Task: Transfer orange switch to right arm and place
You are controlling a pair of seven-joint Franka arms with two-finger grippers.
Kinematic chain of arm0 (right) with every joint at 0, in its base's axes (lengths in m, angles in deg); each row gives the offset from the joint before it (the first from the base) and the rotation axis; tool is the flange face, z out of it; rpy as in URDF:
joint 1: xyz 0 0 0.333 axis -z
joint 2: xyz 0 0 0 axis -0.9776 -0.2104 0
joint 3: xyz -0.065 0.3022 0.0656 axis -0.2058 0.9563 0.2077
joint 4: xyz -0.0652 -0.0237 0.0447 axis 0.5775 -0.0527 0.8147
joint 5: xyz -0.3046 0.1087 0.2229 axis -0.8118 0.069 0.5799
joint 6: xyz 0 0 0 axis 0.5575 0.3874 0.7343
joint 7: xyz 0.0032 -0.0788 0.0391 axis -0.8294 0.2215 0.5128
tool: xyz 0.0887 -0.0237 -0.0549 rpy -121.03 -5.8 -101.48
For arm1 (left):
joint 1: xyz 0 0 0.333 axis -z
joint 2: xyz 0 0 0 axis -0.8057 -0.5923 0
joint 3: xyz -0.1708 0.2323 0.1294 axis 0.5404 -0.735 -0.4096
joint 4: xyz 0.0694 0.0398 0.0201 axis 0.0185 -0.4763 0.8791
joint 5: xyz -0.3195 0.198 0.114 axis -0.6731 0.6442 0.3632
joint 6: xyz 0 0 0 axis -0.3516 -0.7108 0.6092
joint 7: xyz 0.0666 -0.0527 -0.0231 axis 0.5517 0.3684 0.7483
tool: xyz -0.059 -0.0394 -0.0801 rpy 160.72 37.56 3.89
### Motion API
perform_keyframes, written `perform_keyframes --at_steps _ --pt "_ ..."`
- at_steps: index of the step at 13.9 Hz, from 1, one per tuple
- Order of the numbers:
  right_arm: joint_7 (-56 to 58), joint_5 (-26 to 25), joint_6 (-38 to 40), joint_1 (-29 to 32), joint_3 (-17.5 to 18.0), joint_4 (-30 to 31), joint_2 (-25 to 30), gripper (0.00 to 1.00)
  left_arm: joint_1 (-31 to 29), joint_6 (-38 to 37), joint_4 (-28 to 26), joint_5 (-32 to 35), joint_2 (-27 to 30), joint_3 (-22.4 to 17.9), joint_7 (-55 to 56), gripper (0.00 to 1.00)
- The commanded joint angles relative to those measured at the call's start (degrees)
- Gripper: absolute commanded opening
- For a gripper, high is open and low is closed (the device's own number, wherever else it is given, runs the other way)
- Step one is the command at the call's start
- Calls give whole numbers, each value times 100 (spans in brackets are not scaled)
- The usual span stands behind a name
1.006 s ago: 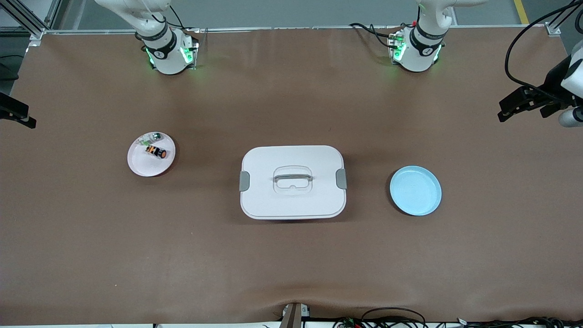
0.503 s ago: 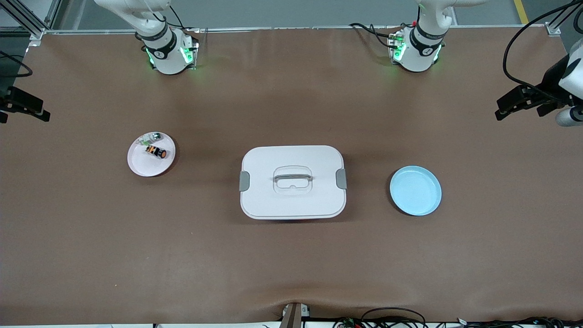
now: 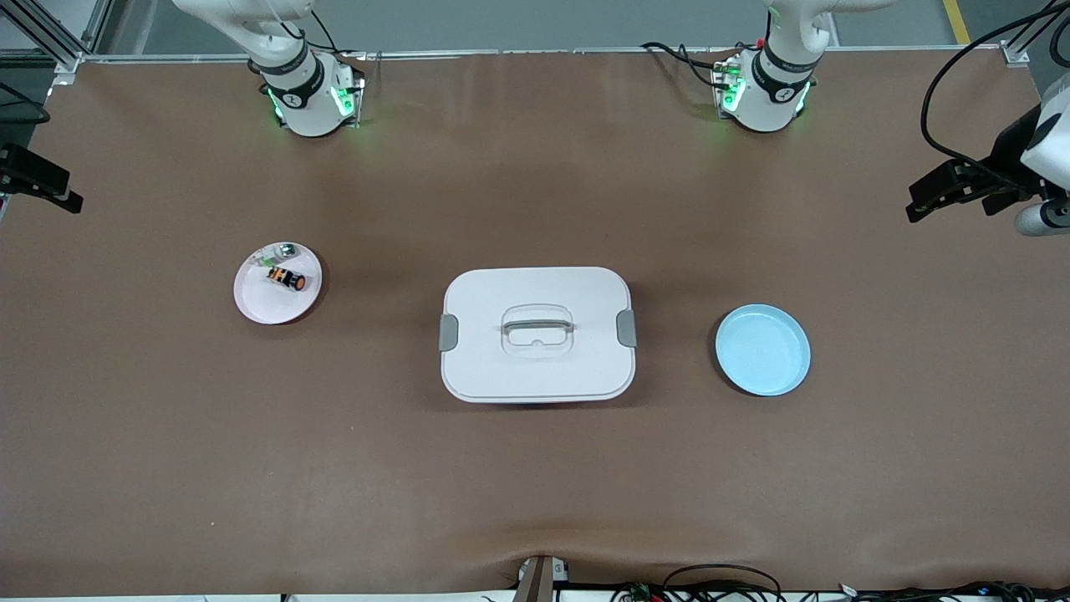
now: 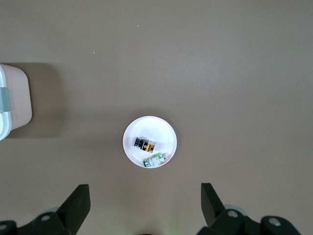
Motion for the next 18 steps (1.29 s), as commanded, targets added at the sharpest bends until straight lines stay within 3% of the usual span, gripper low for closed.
perform_keyframes --at_steps 1,18 --pt "-82 -62 43 6 -18 -36 14 100 -41 -127 149 -72 -54 25 -85 100" --pt "-90 -45 -168 -21 17 -44 14 100 -41 -127 149 -72 -63 25 -85 100"
